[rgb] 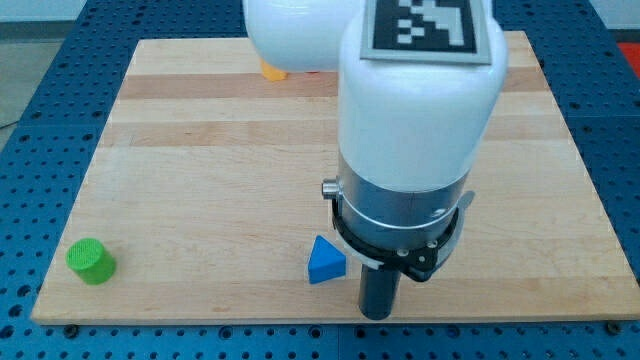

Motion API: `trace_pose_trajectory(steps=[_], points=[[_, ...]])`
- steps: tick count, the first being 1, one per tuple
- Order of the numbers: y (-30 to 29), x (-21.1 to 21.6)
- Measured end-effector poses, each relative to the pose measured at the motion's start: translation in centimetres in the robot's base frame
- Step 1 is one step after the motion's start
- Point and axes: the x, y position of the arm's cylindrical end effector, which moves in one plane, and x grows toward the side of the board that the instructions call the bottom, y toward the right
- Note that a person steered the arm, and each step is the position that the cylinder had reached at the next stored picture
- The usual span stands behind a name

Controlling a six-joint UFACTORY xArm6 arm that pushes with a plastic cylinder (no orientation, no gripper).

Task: Move blue triangle at the bottom of green star

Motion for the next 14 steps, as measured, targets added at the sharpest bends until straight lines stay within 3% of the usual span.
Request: trace_pose_trajectory(steps=[1,3,4,6,7,9,10,11,12,14], points=[[-5.7,-1.4],[-6.4,-12.6],[-6.5,-15.1],[-8.6,-7.8],[-5.4,-9.2],[-5.3,-19.7],[-6.9,-18.4],[-7.4,-13.4],[-5.2,-13.3],[-4.6,-24.3]])
